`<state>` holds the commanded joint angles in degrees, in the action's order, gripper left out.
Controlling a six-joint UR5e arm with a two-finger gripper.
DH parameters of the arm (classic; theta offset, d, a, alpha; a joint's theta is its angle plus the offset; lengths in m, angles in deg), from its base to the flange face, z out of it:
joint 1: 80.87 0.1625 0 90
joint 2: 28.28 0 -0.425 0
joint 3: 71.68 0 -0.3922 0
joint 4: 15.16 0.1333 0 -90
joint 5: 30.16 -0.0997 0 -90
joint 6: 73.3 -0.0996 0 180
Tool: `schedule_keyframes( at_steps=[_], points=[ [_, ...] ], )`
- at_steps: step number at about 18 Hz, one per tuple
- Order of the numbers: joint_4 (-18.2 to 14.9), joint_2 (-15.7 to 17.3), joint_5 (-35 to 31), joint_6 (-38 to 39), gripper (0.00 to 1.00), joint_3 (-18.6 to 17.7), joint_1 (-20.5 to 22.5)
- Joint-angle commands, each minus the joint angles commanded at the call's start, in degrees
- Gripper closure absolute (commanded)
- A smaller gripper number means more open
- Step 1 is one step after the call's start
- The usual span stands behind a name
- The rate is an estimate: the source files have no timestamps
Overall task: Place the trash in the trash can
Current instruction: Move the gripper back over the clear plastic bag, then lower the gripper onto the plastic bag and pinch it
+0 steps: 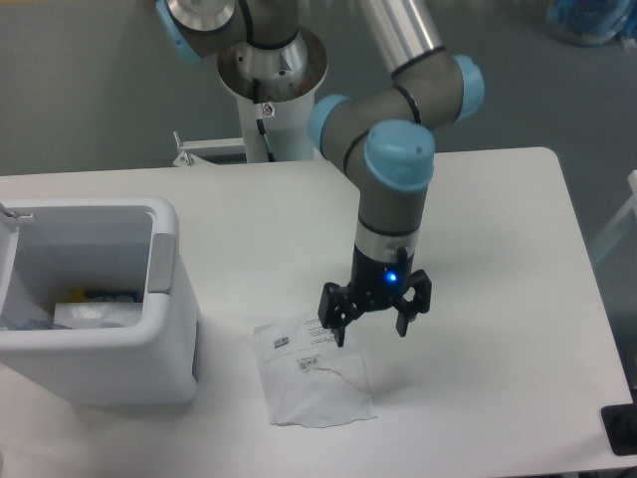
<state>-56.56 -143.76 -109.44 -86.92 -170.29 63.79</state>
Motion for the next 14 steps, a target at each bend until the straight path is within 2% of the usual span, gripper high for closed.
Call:
schedule_keyframes(
  at_steps=[2,4,7,10,14],
  points=[
    [0.26,-1.58,-0.09,0.09,0.00,0.09,-0.09],
    [0.18,-4.21,-1.22,0.09,0.00,2.10,-0.18],
    [0.00,-4.84,-2.29,0.26,0.00,2.90,-1.84],
    [-0.09,-4.23,-2.11,0.61,0.00,1.85,-1.93],
    [-0.52,-4.57,-2.20,1.05,0.00,2.29,-1.93]
  ],
)
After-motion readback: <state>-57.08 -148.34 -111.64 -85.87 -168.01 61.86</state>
